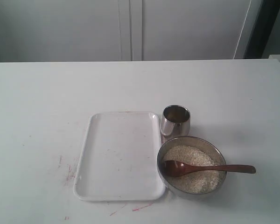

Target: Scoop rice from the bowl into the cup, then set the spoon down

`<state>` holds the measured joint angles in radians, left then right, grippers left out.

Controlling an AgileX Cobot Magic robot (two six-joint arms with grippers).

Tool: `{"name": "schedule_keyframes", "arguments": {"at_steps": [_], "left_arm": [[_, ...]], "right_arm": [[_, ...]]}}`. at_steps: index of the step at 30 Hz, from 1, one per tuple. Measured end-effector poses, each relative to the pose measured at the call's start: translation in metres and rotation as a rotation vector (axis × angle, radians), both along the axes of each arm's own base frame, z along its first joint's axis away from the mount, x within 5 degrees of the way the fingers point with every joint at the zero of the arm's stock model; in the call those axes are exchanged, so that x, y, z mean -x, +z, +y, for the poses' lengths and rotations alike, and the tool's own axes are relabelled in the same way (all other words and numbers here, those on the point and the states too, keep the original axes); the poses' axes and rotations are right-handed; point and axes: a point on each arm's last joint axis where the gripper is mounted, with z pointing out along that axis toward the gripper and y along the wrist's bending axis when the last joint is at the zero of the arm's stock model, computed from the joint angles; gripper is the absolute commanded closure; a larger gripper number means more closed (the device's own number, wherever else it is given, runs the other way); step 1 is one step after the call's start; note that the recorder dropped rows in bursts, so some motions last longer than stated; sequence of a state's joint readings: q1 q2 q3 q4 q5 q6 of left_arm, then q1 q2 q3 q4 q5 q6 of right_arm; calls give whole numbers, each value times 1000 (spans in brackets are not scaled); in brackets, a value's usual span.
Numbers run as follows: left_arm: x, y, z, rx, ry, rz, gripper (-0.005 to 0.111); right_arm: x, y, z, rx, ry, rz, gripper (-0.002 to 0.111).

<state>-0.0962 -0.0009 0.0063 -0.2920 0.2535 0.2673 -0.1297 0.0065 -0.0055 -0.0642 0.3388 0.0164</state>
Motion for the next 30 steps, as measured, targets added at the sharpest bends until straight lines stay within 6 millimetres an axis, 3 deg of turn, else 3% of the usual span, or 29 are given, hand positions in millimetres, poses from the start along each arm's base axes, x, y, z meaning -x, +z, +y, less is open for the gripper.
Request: {"name": "schedule_keyframes", "arguments": {"at_steps": [14, 25, 30], "left_arm": [[0, 0, 0, 0, 0, 0, 92], [0, 0, 0, 0, 0, 0, 92], [0, 0, 0, 0, 0, 0, 92]], "right_arm": [[0, 0, 0, -2, 0, 0, 108], [-1, 8, -2, 178, 20, -64, 108], [-3, 20, 1, 36, 15, -224, 108]]}}
